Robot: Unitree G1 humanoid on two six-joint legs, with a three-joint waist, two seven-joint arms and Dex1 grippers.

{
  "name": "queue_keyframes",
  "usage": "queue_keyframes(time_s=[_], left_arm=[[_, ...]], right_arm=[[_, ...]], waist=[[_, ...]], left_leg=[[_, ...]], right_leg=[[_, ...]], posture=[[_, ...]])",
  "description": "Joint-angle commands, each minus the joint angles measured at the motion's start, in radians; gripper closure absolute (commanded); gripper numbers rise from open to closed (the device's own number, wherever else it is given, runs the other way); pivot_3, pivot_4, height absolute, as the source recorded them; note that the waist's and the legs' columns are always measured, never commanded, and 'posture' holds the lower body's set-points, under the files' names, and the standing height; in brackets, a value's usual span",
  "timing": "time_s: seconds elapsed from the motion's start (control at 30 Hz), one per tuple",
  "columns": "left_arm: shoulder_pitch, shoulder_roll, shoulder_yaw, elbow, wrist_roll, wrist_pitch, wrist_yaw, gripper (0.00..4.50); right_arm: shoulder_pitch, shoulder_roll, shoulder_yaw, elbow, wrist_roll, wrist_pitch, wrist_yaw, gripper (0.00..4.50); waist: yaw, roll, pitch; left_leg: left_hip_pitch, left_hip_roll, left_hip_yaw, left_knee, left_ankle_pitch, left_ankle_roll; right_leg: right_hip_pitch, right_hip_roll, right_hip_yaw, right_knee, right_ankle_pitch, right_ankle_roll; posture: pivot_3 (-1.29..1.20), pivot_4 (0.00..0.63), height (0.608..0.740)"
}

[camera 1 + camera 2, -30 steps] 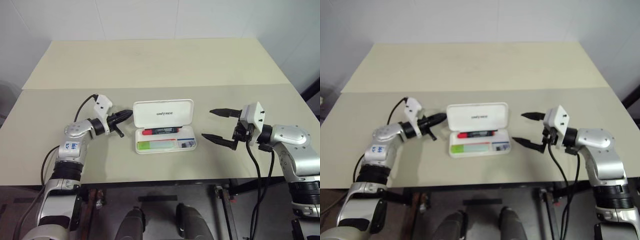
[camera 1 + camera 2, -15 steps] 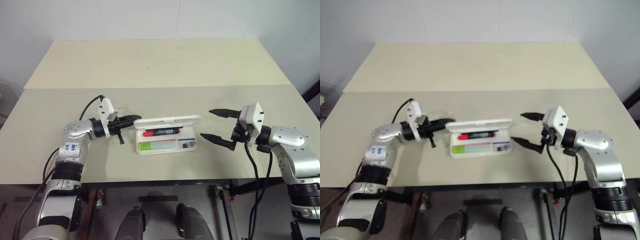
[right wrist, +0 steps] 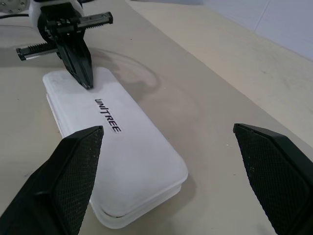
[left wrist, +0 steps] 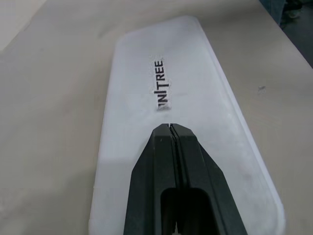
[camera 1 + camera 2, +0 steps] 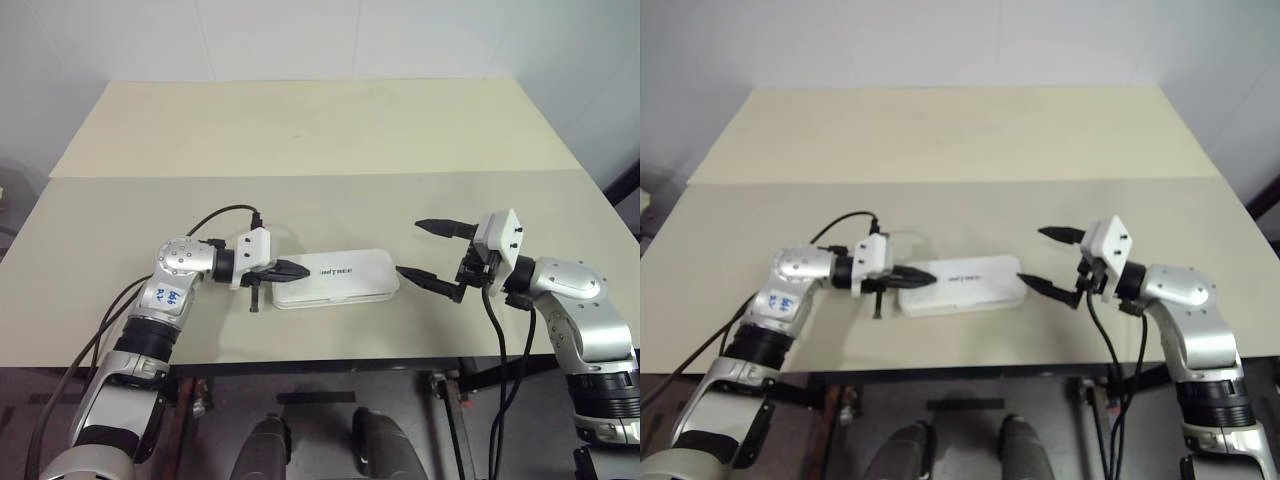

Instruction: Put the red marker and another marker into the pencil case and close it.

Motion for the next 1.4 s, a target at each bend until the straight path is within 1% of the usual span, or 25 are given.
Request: queue_keyframes(time_s=[0.03,0.2,0.43,0.53,0.6,0.67,0.77,0.83,0.97,1.0,1.03,1.07,1.13,1.27,1.4], left_arm=[[-0.005,-0.01,-0.044,-0.057,0.039,0.059,0.02,4.49],[0.043,-0.008,-0.095,-0.168,0.05,0.188,0.024,4.49],[0.056,0.001,-0.104,-0.184,0.072,0.221,0.065,4.49],[0.05,-0.041,-0.041,-0.194,-0.001,0.249,0.107,4.49],[0.048,-0.048,-0.026,-0.197,-0.016,0.253,0.115,4.49],[0.05,-0.041,-0.002,-0.198,-0.034,0.253,0.112,4.49],[0.061,-0.024,0.069,-0.19,-0.079,0.231,0.112,4.49],[0.076,0.004,0.127,-0.174,-0.111,0.194,0.099,4.49],[0.102,0.049,0.2,-0.143,-0.142,0.144,0.092,4.49],[0.117,0.066,0.215,-0.138,-0.15,0.133,0.077,4.1],[0.136,0.083,0.234,-0.128,-0.156,0.099,0.062,3.9],[0.165,0.1,0.264,-0.127,-0.173,0.082,0.049,3.52],[0.215,0.119,0.32,-0.13,-0.211,0.054,0.04,2.92],[0.286,0.135,0.369,-0.179,-0.242,0.059,0.056,1.52],[0.312,0.137,0.388,-0.205,-0.259,0.074,0.075,0.18]], right_arm=[[0.024,0.014,-0.021,-0.057,0.012,-0.02,-0.027,0.0],[0.053,0.035,-0.028,-0.085,0.015,-0.026,-0.063,0.0],[0.064,0.041,-0.028,-0.099,0.017,-0.027,-0.077,0.0],[0.06,0.043,-0.025,-0.091,0.017,-0.031,-0.076,0.0],[0.059,0.043,-0.024,-0.086,0.017,-0.034,-0.075,0.0],[0.054,0.045,-0.02,-0.074,0.016,-0.04,-0.069,0.0],[0.039,0.05,-0.011,-0.043,0.014,-0.048,-0.059,0.0],[0.027,0.054,-0.006,-0.024,0.013,-0.052,-0.054,0.0],[0.017,0.057,-0.004,0.001,0.013,-0.061,-0.043,0.0],[0.017,0.058,-0.003,0.007,0.013,-0.064,-0.042,0.0],[0.018,0.06,-0.001,0.011,0.01,-0.067,-0.041,0.0],[0.019,0.063,-0.004,0.019,0.01,-0.071,-0.042,0.0],[0.021,0.068,-0.01,0.029,0.01,-0.079,-0.042,0.0],[0.012,0.057,-0.028,0.05,0.012,-0.106,-0.034,0.0],[0.007,0.038,-0.038,0.061,0.021,-0.103,-0.013,0.0]], waist=[[0.0,0.0,0.0],[-0.003,0.0,0.0],[-0.002,0.0,0.0],[-0.002,0.0,0.0],[-0.002,0.0,0.0],[-0.002,0.0,0.0],[-0.004,0.0,0.0],[-0.005,0.0,0.0],[-0.004,0.0,0.0],[-0.003,0.0,0.0],[-0.003,0.0,0.0],[-0.004,0.0,0.0],[-0.005,0.0,0.0],[-0.001,0.0,0.0],[0.0,0.0,0.0]], left_leg=[[0.0,0.0,0.0,0.0,0.0,0.0],[0.001,0.0,0.0,0.001,0.0,0.0],[0.003,0.0,0.0,0.001,0.0,0.0],[0.003,0.0,0.0,0.002,0.001,0.001],[0.003,0.0,0.0,0.002,0.001,0.001],[0.002,0.0,-0.001,0.002,0.001,0.001],[0.002,0.0,0.0,0.001,0.001,0.001],[0.002,0.0,0.0,0.0,0.001,0.001],[0.002,0.001,0.0,0.0,0.001,0.001],[0.002,0.0,0.0,0.0,0.001,0.001],[0.002,0.0,0.0,0.001,0.001,0.001],[0.002,0.0,0.0,0.0,0.001,0.0],[0.002,0.001,0.0,0.0,0.0,0.0],[0.001,0.001,0.0,-0.001,0.0,0.0],[0.001,0.001,-0.001,0.0,0.0,0.0]], right_leg=[[0.0,0.0,0.0,0.0,0.0,0.0],[0.001,0.0,0.001,0.002,0.0,0.0],[0.002,0.0,0.001,0.003,0.0,-0.001],[0.002,0.0,0.001,0.003,0.0,-0.001],[0.002,0.0,0.001,0.003,0.0,-0.001],[0.002,0.0,0.001,0.003,0.0,-0.001],[0.001,0.0,0.001,0.003,0.0,0.0],[0.001,0.0,0.001,0.003,0.0,-0.001],[0.0,0.0,0.001,0.003,-0.001,-0.001],[0.0,0.0,0.001,0.003,-0.001,-0.001],[0.0,0.0,0.001,0.003,-0.001,-0.001],[0.0,0.0,0.001,0.002,-0.001,-0.001],[0.0,0.0,0.001,0.002,-0.001,-0.001],[0.0,0.0,0.0,0.002,-0.001,-0.001],[0.001,-0.001,0.0,0.001,-0.001,-0.001]], posture=[[0.0,0.15,0.74],[0.0,0.15,0.74],[0.0,0.15,0.74],[0.0,0.15,0.74],[0.0,0.15,0.74],[0.0,0.15,0.74],[0.0,0.15,0.74],[0.0,0.15,0.74],[0.0,0.15,0.74],[0.0,0.15,0.74],[0.0,0.15,0.74],[0.0,0.15,0.74],[0.0,0.15,0.74],[0.0,0.15,0.74],[0.0,0.15,0.74]])
